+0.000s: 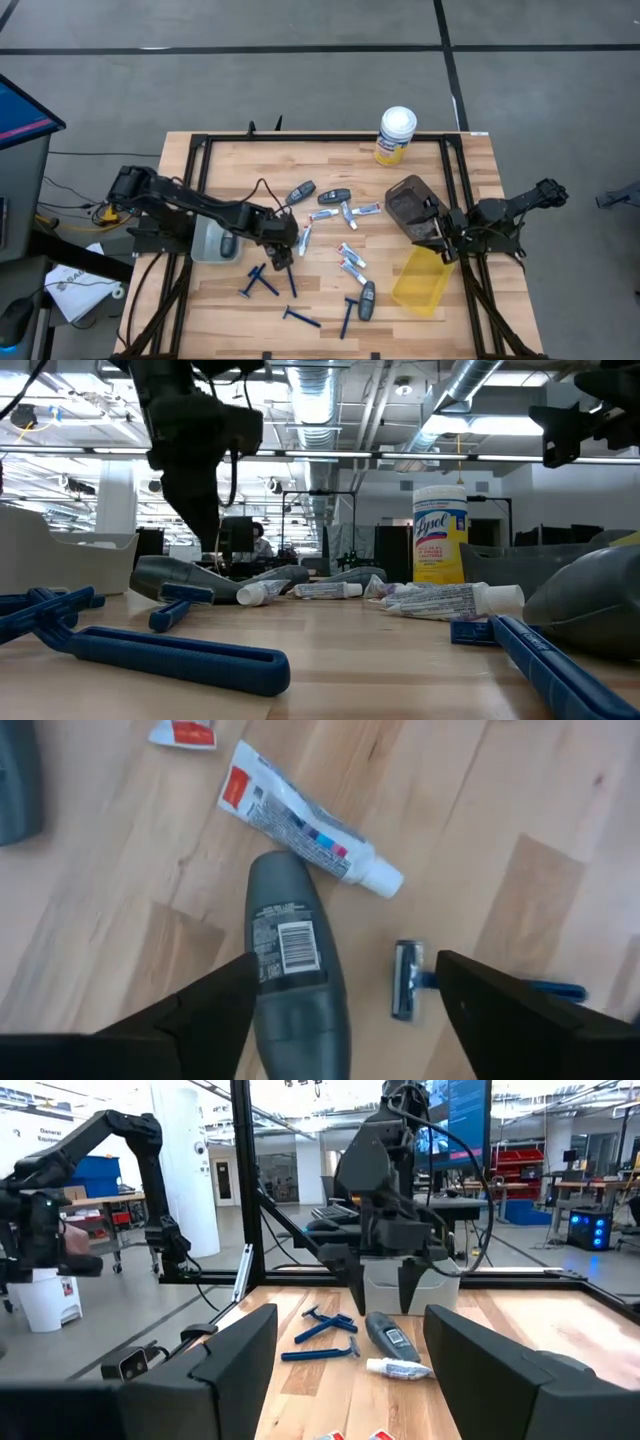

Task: Pick & Place Travel size toiletries
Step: Put the gray deodorant into the gray bin

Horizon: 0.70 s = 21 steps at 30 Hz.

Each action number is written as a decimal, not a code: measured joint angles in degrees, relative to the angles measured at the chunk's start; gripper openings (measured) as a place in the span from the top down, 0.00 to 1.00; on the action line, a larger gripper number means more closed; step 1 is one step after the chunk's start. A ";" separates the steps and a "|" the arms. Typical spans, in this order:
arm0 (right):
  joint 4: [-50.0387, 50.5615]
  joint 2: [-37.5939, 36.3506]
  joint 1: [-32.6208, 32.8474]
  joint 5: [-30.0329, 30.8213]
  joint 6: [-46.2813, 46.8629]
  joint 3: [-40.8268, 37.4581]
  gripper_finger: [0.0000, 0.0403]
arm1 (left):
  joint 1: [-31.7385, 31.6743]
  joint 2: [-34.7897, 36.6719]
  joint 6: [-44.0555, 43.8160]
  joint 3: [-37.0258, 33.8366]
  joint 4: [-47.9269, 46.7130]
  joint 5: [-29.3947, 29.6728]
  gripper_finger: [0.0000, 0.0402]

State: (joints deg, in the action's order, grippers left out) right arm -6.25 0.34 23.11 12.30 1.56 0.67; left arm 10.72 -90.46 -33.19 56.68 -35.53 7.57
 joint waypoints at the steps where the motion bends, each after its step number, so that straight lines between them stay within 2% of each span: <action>1: -0.01 0.00 0.00 0.01 0.00 0.01 0.39 | 0.00 -0.49 -0.05 -0.02 -0.27 -0.02 0.22; 9: -0.01 0.01 0.00 0.01 0.01 0.02 0.39 | 0.00 -4.33 -0.66 -0.05 -0.83 1.61 0.16; 21: 0.00 0.00 0.01 0.00 0.02 0.00 0.39 | 0.00 -9.96 -1.91 -0.19 -1.90 0.31 0.22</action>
State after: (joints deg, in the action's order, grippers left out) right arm -6.24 0.34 23.11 12.30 1.58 0.67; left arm 10.72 -100.42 -35.10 56.49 -37.43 7.87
